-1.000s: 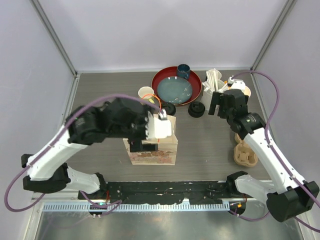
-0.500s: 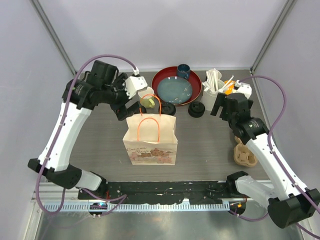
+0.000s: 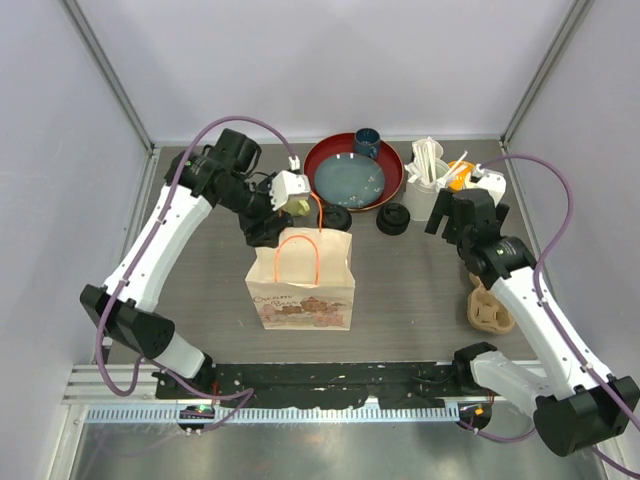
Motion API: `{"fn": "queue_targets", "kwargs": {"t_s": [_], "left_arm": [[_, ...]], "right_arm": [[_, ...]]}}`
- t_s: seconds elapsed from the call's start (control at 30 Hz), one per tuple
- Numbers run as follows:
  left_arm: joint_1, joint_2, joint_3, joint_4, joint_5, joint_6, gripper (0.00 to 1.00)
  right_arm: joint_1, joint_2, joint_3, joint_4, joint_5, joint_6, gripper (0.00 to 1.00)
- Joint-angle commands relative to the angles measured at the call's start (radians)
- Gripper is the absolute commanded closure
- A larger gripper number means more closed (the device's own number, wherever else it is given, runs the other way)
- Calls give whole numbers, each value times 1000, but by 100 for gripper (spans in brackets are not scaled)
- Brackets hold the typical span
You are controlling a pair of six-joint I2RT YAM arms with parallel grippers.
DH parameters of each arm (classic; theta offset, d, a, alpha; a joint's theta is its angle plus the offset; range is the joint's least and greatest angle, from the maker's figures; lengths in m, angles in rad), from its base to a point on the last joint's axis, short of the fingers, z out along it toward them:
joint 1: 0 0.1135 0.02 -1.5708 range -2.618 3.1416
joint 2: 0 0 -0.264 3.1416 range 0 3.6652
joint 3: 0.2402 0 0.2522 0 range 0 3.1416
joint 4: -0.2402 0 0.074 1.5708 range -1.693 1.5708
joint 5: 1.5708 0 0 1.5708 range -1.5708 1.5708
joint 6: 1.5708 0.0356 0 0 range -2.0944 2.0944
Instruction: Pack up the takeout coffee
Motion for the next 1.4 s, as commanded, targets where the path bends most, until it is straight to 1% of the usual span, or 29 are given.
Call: {"fn": "queue_targets", "kwargs": {"t_s": [0.0, 0.03, 0.07, 0.1, 0.13, 0.17, 0.2, 0.23, 0.27, 0.37, 0.47, 0.5, 0.53, 0.6, 0.63, 0.73, 0.77, 0.8, 0.9, 1.0, 1.17, 1.27, 1.37], "left_arm": [[1, -19, -48, -136, 50, -15, 37], [0, -34, -52, -136, 55, -21, 42], [0, -46, -52, -151, 59, -27, 47], [0, -60, -58, -154, 66, -30, 62], [0, -101, -67, -154, 70, -35, 70], [0, -125, -79, -133, 73, -44, 77], [0, -146, -116, -122, 73, -64, 89], [0, -175, -134, -113, 76, -75, 95], [0, -219, -150, -105, 76, -87, 100], [0, -299, -199, -93, 47, -138, 100], [2, -341, -242, -59, -23, -236, 100], [1, -355, -263, -53, -40, -253, 100], [0, -361, -274, -41, -51, -285, 100], [0, -369, -306, -25, -68, -303, 100], [0, -370, -314, -10, -75, -313, 100], [0, -379, -329, 14, -157, -351, 100], [0, -384, -329, 27, -180, -369, 100], [0, -386, -329, 30, -218, -374, 100], [0, -401, -322, 28, -256, -395, 100], [0, -416, -328, 25, -266, -399, 100], [-1, -418, -331, 18, -296, -394, 100], [-4, -422, -322, 11, -302, -389, 100], [-18, -427, -312, 7, -310, -389, 100]], "right_arm": [[-25, -75, -21, -12, 93, 69, 5], [-29, -84, -33, -22, 103, 83, 6], [-38, -102, -39, -32, 111, 113, 10], [-43, -110, -46, -57, 119, 129, 11], [-49, -124, -62, -66, 129, 151, 14], [-58, -137, -75, -74, 146, 188, 19], [-77, -168, -87, -83, 146, 208, 21], [-89, -180, -113, -86, 148, 225, 25], [-100, -191, -122, -92, 142, 237, 25], [-167, -204, -145, -129, 145, 290, 24], [-268, -190, -159, -158, 146, 325, 24], [-282, -185, -164, -160, 125, 343, 23], [-375, -168, -173, -158, 105, 354, 22], [-443, -141, -178, -148, 35, 374, 22], [-497, -106, -182, -141, 12, 394, 21], [-566, -27, -181, -132, -76, 431, 21], [-598, 31, -178, -134, -96, 438, 21], [-608, 57, -176, -147, -107, 449, 22], [-624, 125, -178, -145, -117, 466, 22], [-628, 146, -184, -128, -134, 481, 23], [-626, 174, -202, -140, -159, 506, 28], [-628, 175, -224, -138, -179, 529, 34], [-626, 175, -250, -126, -185, 541, 46]]}}
